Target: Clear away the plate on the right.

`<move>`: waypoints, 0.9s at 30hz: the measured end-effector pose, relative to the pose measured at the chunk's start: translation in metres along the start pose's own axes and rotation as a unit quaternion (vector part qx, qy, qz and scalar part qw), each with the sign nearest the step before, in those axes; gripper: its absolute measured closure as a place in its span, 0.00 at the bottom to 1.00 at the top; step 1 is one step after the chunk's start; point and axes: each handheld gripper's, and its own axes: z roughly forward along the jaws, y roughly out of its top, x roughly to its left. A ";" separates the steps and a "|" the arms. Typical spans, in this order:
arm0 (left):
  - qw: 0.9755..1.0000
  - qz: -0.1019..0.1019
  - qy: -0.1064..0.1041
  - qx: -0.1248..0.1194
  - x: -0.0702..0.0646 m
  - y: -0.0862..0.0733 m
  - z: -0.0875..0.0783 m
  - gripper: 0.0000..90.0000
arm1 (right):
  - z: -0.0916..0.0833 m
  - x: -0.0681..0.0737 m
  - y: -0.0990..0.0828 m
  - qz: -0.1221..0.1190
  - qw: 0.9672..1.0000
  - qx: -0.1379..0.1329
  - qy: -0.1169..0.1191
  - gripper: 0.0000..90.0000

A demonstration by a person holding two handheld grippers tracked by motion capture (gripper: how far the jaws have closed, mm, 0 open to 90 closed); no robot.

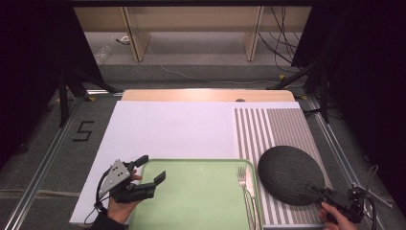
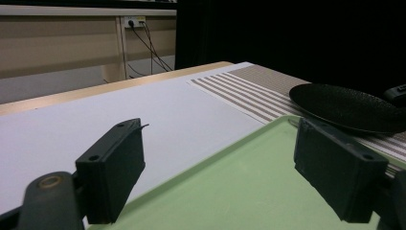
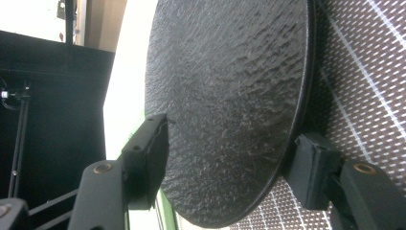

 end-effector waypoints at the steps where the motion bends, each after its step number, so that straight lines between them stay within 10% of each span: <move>1: 1.000 0.000 0.000 0.000 0.000 0.000 0.000 0.19 | 0.000 0.000 0.000 0.001 1.000 0.001 -0.001 0.46; 27: 1.000 0.000 0.000 0.001 0.000 0.000 0.000 0.20 | 0.004 -0.009 0.002 0.052 0.999 -0.004 -0.001 0.67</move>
